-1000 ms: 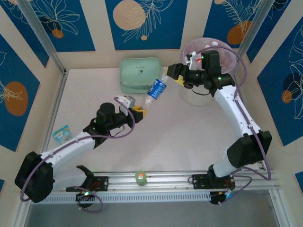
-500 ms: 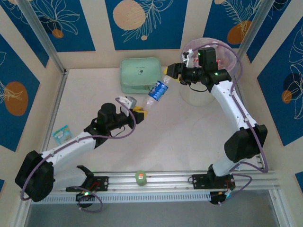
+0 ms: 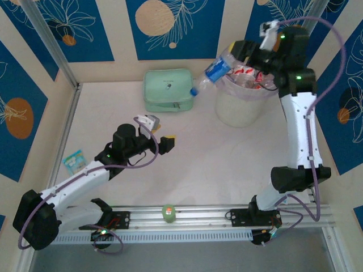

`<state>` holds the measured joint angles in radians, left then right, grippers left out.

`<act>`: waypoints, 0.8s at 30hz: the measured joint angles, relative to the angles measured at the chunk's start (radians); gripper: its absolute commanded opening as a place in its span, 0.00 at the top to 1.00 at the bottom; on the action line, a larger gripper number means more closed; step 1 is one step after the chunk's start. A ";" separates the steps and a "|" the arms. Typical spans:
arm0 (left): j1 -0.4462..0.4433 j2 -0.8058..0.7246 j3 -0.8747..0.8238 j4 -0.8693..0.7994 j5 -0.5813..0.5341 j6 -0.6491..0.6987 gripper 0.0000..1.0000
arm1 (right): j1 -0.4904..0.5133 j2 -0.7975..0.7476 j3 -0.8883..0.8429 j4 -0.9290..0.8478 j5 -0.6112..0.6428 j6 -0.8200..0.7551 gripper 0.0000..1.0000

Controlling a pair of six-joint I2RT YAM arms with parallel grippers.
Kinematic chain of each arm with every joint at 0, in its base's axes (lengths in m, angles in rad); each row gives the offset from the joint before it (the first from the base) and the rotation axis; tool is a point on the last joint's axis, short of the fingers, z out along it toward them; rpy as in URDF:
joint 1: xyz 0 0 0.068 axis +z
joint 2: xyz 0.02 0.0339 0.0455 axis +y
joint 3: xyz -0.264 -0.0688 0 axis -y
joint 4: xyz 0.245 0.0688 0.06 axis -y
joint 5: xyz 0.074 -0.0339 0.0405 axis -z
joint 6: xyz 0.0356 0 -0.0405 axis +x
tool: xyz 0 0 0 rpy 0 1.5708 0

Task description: Put the plastic bottles in the bin

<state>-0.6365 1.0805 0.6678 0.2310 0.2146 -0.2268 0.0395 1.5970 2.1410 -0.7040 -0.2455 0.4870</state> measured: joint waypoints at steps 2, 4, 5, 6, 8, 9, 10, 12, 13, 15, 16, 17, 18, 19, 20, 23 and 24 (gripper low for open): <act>0.000 0.001 0.002 -0.019 -0.012 0.000 0.05 | -0.029 -0.001 0.052 0.000 0.076 -0.029 0.80; 0.000 0.001 0.002 -0.036 -0.019 0.000 0.06 | -0.055 0.000 0.079 0.000 0.131 -0.051 0.82; 0.000 0.002 0.002 -0.044 -0.026 0.000 0.06 | -0.069 0.005 0.092 -0.003 0.162 -0.063 0.82; 0.000 0.002 0.003 -0.054 -0.033 0.000 0.06 | -0.080 0.015 0.109 -0.010 0.188 -0.074 0.83; 0.000 0.002 0.010 -0.074 -0.043 0.000 0.06 | -0.100 0.052 0.159 -0.034 0.237 -0.099 0.83; 0.000 0.002 0.013 -0.081 -0.049 0.000 0.06 | -0.107 0.079 0.190 -0.051 0.259 -0.113 0.83; 0.000 0.002 0.016 -0.084 -0.052 0.000 0.06 | -0.112 0.103 0.218 -0.063 0.274 -0.123 0.83; 0.000 0.002 0.019 -0.089 -0.060 0.000 0.07 | -0.123 0.177 0.300 -0.108 0.299 -0.147 0.84; 0.000 0.002 0.020 -0.092 -0.063 0.000 0.07 | -0.127 0.212 0.340 -0.130 0.303 -0.155 0.85; 0.000 0.003 0.023 -0.097 -0.065 0.000 0.07 | -0.131 0.313 0.455 -0.196 0.303 -0.174 0.89; 0.000 0.003 0.025 -0.100 -0.067 0.000 0.07 | -0.132 0.354 0.504 -0.225 0.299 -0.179 0.90; 0.000 0.003 0.027 -0.103 -0.068 0.000 0.07 | -0.132 0.404 0.560 -0.264 0.297 -0.185 0.90; 0.000 0.003 0.030 -0.109 -0.069 -0.001 0.07 | -0.132 0.441 0.596 -0.293 0.294 -0.190 0.90; 0.000 0.003 0.031 -0.114 -0.071 -0.001 0.07 | -0.130 0.466 0.611 -0.317 0.293 -0.192 0.90; 0.000 0.003 0.032 -0.120 -0.075 -0.001 0.07 | -0.128 0.483 0.610 -0.333 0.286 -0.192 0.90; 0.000 0.003 0.034 -0.137 -0.084 -0.003 0.07 | -0.117 0.488 0.544 -0.342 0.253 -0.183 0.90; 0.000 0.003 0.035 -0.143 -0.086 -0.003 0.07 | -0.109 0.488 0.523 -0.341 0.251 -0.184 0.90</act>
<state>-0.6365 1.0840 0.7029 0.0875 0.1287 -0.2302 -0.0700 2.0853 2.6644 -1.0447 0.0059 0.3027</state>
